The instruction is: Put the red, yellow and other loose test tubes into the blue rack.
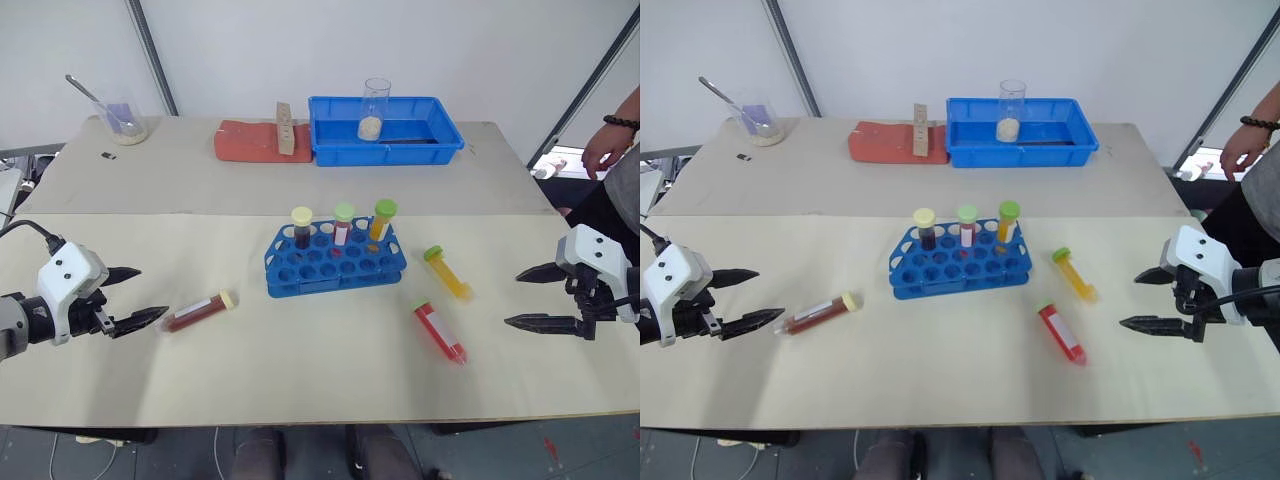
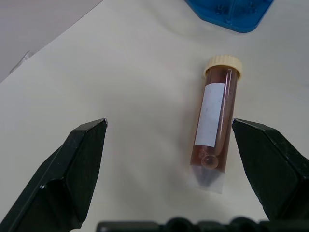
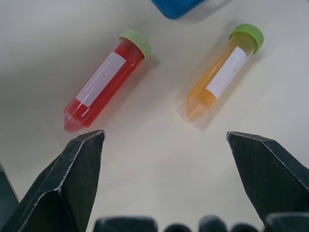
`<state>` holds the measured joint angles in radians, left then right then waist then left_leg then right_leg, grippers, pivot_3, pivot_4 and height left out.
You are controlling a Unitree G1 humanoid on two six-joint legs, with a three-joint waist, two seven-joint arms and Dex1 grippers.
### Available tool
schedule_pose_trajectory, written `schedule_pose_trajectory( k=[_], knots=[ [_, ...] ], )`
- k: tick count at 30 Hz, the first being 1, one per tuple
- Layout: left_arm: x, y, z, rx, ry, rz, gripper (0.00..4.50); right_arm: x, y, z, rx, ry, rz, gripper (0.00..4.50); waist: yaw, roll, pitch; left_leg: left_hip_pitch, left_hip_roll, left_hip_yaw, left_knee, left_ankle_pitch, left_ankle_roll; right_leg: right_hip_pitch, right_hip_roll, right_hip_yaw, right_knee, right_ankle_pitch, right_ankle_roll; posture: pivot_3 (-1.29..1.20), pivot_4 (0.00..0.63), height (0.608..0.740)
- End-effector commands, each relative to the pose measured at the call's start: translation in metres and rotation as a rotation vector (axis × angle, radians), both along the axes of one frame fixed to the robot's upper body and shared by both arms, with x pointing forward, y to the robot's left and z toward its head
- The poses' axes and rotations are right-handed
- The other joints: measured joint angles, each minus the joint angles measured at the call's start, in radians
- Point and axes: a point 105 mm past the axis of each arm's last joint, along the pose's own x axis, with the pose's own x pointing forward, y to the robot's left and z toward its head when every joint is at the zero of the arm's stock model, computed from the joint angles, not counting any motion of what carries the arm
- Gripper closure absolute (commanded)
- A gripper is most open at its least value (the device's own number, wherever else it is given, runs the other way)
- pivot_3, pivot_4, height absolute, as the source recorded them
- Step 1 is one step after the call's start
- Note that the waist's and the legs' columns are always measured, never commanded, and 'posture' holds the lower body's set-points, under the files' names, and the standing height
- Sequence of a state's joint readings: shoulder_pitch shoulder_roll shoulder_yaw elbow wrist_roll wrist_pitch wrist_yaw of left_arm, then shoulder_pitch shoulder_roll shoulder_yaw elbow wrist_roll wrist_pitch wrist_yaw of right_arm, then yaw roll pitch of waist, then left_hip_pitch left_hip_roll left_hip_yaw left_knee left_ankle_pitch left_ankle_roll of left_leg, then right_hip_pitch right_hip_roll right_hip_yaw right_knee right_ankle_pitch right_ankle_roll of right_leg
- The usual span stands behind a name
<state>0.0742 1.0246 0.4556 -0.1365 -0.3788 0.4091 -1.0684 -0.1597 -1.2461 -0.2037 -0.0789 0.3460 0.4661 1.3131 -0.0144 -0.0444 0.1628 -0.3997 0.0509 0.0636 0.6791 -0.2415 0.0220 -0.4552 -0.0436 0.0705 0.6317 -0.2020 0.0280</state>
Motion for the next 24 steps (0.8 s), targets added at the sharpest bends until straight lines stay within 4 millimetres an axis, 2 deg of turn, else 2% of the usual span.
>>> schedule_pose_trajectory(
  k=[1,6,9,11,14,17,21,24],
  knots=[
    [0.002,0.001,0.007,0.020,-0.043,-0.001,0.09,0.000,0.003,0.007,0.002,-0.030,0.012,0.00,0.000,0.000,0.000,0.000,0.000,0.000,0.000,0.000,0.000,0.000,0.000,0.000,0.000,0.000,0.000,0.00,0.150,0.740],
    [0.000,-0.009,0.010,-0.050,-0.019,-0.047,0.09,-0.001,0.005,0.008,0.016,-0.032,0.011,0.00,-0.001,0.000,0.000,0.000,0.000,0.000,0.000,0.000,0.000,0.000,0.000,0.000,0.000,0.000,0.000,0.00,0.150,0.740],
    [-0.003,-0.037,0.011,-0.041,-0.017,-0.157,0.09,0.001,0.010,0.012,0.032,-0.039,0.016,0.00,0.000,0.000,0.000,0.000,0.000,0.000,0.000,0.000,0.000,0.000,0.000,0.000,0.000,0.000,0.000,0.00,0.150,0.740],
    [-0.006,-0.064,0.010,-0.055,-0.018,-0.253,0.09,0.004,0.017,0.015,0.038,-0.053,0.023,0.00,0.000,0.000,0.000,0.000,0.000,0.000,0.000,0.000,0.000,0.000,0.000,0.000,0.000,0.000,0.000,0.00,0.150,0.740],
    [-0.009,-0.104,0.009,-0.092,-0.029,-0.380,0.09,0.016,0.036,0.018,0.079,-0.078,0.009,0.00,0.000,0.000,0.000,0.000,0.000,0.000,0.001,0.000,0.000,0.001,0.000,0.001,0.000,0.001,0.002,0.00,0.150,0.740],
    [-0.015,-0.128,0.010,-0.108,-0.025,-0.481,0.09,0.030,0.048,0.017,0.076,-0.087,-0.041,0.00,-0.004,0.000,0.000,0.000,0.000,0.000,0.001,0.000,0.000,0.001,0.001,0.001,0.001,0.003,0.003,0.00,0.150,0.740],
    [-0.021,-0.152,0.013,-0.115,-0.019,-0.601,0.09,0.050,0.051,0.006,-0.069,-0.044,-0.120,0.00,-0.006,0.001,0.000,0.000,-0.001,-0.001,0.001,0.000,0.000,0.000,0.002,0.002,0.002,0.003,0.002,0.00,0.150,0.740],
    [-0.024,-0.164,0.012,-0.110,-0.020,-0.660,0.09,0.071,0.050,-0.003,-0.077,0.027,-0.232,0.00,-0.007,0.001,0.000,0.000,-0.001,-0.001,0.001,0.001,0.000,0.000,0.002,0.002,0.001,0.004,0.001,0.00,0.150,0.740]
  ],
)
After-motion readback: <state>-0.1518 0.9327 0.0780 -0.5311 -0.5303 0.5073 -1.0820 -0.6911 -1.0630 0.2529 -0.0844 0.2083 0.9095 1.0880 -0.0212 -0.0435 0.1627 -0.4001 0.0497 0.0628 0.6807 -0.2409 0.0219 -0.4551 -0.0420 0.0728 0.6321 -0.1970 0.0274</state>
